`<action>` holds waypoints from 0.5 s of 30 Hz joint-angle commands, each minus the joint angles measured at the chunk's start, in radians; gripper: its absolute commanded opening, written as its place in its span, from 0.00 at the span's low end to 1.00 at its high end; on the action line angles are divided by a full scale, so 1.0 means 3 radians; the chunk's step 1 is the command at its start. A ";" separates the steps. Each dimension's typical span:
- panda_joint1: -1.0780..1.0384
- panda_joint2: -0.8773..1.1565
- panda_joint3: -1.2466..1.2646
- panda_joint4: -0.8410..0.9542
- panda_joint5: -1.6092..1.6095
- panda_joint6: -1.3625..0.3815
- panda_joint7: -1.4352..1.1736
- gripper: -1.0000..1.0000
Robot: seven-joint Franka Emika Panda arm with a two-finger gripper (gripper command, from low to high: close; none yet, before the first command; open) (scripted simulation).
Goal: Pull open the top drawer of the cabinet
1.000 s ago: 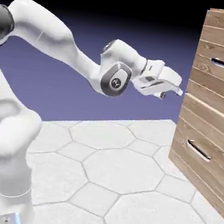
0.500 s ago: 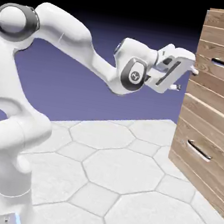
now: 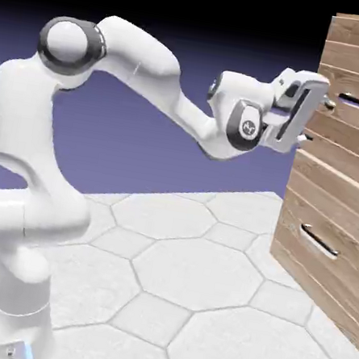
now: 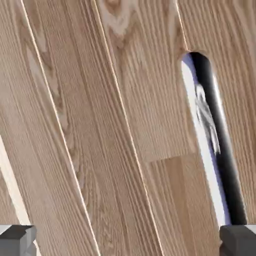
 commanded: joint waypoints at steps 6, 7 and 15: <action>-0.0725 0.0073 0.0683 0.0306 -0.0057 0.0204 -0.0353 0.50; -0.0846 0.0086 0.0797 0.0357 -0.0066 0.0238 -0.0412 0.50; -0.1757 0.0178 0.1657 0.0741 -0.0137 0.0496 -0.0857 0.50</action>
